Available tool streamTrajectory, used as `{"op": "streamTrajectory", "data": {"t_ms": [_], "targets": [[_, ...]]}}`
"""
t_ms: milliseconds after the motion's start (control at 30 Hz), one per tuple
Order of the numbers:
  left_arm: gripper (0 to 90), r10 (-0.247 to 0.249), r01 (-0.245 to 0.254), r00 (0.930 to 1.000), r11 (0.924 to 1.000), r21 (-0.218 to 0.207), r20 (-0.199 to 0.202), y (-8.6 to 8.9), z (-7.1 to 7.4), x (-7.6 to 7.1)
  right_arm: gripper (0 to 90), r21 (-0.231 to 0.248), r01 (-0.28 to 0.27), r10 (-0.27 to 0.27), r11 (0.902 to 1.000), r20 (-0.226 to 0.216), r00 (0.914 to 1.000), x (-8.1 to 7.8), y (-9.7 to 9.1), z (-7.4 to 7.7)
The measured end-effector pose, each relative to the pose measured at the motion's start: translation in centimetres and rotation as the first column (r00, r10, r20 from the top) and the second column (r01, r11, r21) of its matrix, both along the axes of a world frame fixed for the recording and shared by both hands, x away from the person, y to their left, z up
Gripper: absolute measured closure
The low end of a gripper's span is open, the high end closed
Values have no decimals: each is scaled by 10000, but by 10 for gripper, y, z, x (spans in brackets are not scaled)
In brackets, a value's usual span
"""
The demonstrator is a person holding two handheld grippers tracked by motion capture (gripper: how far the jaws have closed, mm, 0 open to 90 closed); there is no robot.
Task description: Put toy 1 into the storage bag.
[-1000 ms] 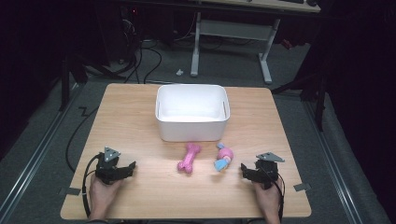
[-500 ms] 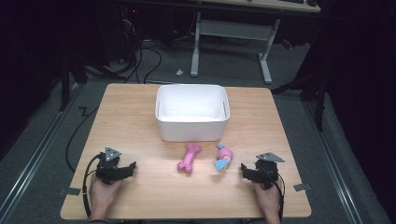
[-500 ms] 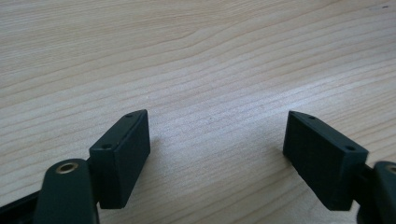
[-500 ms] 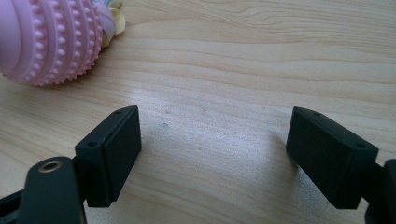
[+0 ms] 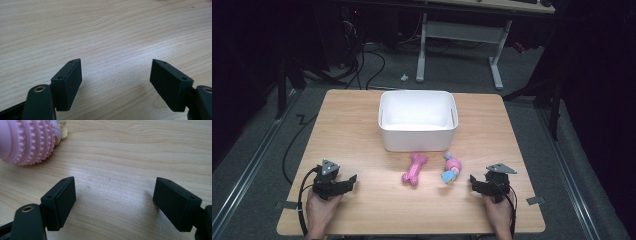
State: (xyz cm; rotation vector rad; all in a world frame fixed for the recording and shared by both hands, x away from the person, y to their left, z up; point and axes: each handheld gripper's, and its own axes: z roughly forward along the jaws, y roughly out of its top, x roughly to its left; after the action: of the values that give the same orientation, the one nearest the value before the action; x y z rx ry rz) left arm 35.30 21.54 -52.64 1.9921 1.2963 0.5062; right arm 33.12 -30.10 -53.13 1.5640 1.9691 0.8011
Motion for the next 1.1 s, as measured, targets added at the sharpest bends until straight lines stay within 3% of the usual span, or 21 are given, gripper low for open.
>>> {"op": "streamTrajectory", "data": {"t_ms": [633, 1100], "targets": [[287, -650, 648, 9977, 9978, 107, 209, -20, 20, -4, 188, 4, -9, 9, 10000, -1, 10000, 0, 0, 0], [300, -1316, 1311, 9911, 9911, 231, 221, -40, 35, -3, 188, -7, -35, 35, 10000, 1, 10000, 0, 0, 0]]}}
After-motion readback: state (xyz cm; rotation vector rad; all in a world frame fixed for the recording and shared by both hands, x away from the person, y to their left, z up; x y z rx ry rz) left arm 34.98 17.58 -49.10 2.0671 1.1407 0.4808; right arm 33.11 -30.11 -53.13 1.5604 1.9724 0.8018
